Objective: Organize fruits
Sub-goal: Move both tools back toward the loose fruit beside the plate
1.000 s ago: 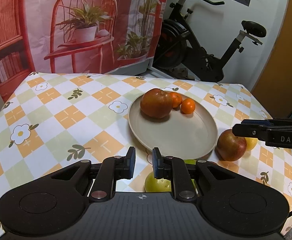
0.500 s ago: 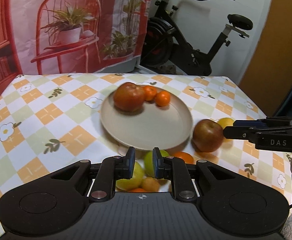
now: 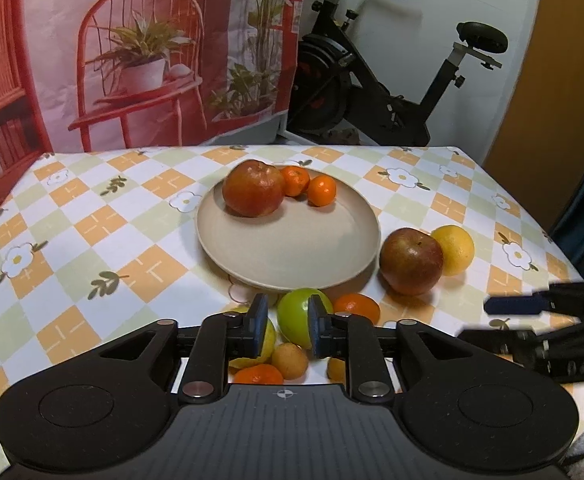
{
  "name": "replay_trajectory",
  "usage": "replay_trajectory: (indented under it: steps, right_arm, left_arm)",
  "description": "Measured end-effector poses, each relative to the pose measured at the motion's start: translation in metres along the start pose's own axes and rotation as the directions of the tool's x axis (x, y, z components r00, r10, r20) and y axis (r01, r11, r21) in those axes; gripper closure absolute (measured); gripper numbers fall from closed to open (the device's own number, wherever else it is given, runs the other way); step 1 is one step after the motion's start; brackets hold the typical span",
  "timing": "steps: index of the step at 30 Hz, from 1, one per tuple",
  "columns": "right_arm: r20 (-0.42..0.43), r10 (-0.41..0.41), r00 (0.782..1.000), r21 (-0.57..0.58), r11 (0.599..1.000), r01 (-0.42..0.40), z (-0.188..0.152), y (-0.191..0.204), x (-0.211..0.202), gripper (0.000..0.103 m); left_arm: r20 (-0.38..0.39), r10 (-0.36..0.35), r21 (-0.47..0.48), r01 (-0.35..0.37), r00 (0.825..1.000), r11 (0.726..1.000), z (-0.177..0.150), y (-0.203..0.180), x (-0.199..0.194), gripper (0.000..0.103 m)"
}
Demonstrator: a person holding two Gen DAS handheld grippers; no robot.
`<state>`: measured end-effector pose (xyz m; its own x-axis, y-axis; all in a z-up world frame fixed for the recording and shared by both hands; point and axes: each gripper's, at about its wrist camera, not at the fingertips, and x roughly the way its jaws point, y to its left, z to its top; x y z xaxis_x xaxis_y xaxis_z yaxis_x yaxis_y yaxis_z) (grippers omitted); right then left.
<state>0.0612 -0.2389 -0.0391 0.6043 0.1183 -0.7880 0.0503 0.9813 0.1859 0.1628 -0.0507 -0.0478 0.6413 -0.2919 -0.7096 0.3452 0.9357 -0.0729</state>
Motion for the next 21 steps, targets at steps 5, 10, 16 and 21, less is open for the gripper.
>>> replay_trajectory:
  steps: [5,10,16,21]
  right_arm:
    - [-0.056,0.035,0.998,0.007,0.999,-0.035,-0.013,0.007,0.005,0.043]
    - [-0.102,0.050,0.994,0.039,0.998,-0.046,-0.017,0.008,0.013,0.037]
    - [-0.136,0.097,0.986,0.126,0.989,-0.080,-0.022,0.000,0.021,0.038]
    - [-0.145,0.134,0.980,0.174,0.979,-0.108,-0.024,-0.005,0.027,0.040]
  left_arm:
    - [0.026,0.003,0.004,-0.003,1.000,1.000,0.001,0.001,-0.004,0.074]
    - [0.056,0.015,-0.031,-0.013,0.998,0.999,-0.003,0.007,-0.009,0.045]
    - [0.090,0.022,-0.087,-0.014,0.996,0.996,-0.001,0.016,-0.015,0.027]
    - [0.085,0.004,-0.104,0.005,0.996,0.995,0.000,0.019,-0.014,0.018]
